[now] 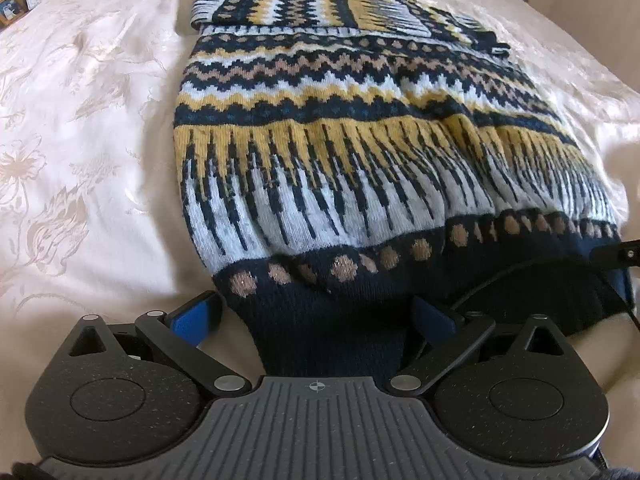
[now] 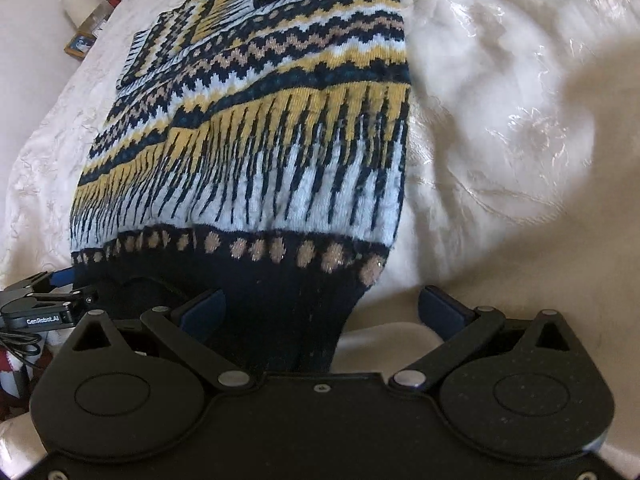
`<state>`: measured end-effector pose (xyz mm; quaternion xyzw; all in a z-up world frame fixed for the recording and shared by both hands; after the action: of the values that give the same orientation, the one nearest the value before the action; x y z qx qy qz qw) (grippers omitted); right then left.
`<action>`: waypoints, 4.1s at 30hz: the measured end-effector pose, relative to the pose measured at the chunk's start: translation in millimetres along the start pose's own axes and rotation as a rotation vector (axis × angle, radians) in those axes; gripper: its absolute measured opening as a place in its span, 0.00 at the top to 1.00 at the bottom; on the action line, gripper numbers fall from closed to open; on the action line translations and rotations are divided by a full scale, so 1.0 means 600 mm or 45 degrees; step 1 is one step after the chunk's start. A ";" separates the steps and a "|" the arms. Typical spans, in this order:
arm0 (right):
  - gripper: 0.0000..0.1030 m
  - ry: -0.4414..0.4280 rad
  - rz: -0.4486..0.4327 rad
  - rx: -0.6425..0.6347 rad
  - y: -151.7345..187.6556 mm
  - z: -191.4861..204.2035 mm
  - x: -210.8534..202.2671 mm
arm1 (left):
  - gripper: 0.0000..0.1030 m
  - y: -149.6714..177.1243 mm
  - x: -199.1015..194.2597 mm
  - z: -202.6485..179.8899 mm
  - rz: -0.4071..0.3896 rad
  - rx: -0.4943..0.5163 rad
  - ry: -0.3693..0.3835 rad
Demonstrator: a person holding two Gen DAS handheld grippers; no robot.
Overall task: Fold small clothes
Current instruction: 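Release the folded side and smooth the sweater with both grippers, then grasp the sweater hem with both grippers and lift it, then fold the held hem toward the collar and open both grippers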
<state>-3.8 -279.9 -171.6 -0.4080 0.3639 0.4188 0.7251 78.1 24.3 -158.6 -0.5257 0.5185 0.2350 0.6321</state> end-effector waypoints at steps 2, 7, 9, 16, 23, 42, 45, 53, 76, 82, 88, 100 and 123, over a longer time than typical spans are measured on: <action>0.00 -0.013 -0.017 0.006 0.000 -0.004 -0.001 | 0.00 0.000 0.000 0.001 -0.015 -0.005 0.007; 0.00 -0.075 -0.062 0.060 0.000 -0.018 -0.008 | 0.01 0.000 -0.003 0.003 -0.040 -0.031 0.027; 0.00 -0.097 -0.069 0.077 -0.001 -0.021 -0.008 | 0.01 0.000 -0.004 0.004 -0.040 -0.042 0.037; 0.03 -0.142 -0.079 0.079 0.003 -0.020 -0.017 | 0.17 0.003 -0.020 0.011 -0.043 -0.086 0.082; 0.54 -0.158 -0.083 0.119 0.007 -0.027 -0.027 | 0.63 0.009 -0.033 0.040 -0.069 -0.224 0.217; 0.88 -0.407 -0.410 0.111 -0.008 -0.009 -0.102 | 0.91 -0.011 -0.115 0.063 -0.380 -0.358 0.414; 0.88 -0.408 -0.461 0.123 -0.014 -0.009 -0.108 | 0.91 -0.010 -0.128 0.066 -0.445 -0.364 0.415; 0.89 -0.375 -0.749 -0.077 -0.007 0.018 -0.168 | 0.91 -0.025 -0.186 0.034 -0.683 -0.173 0.325; 0.89 -0.458 -0.917 -0.131 -0.127 0.027 -0.187 | 0.91 -0.186 -0.207 0.063 -0.826 -0.128 0.334; 0.89 -0.441 -0.907 -0.121 -0.208 0.025 -0.170 | 0.91 -0.271 -0.175 0.079 -0.800 -0.146 0.347; 0.89 -0.387 -0.890 -0.108 -0.291 0.017 -0.127 | 0.91 -0.361 -0.112 0.092 -0.733 -0.175 0.326; 0.89 -0.221 -0.760 -0.029 -0.436 -0.014 -0.015 | 0.91 -0.492 0.032 0.106 -0.538 -0.203 0.233; 0.42 -0.157 -0.692 0.155 -0.510 -0.048 0.057 | 0.58 -0.562 0.094 0.180 -0.432 -0.426 0.226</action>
<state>280.8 -391.8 -125.3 -0.4201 0.2209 0.2104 0.8547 425.9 -4.9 -77.6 -0.7211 0.4303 0.1608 0.5187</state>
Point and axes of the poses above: each gripper's, at about its wrist camera, not at the fingertips, and x roughly the way its jaws point, z to its left, y to its underside, the point moved 2 cm from there along x, roughly the way its jaws point, and after that the axes turned 4 degrees about z, right-handed, at the moved point
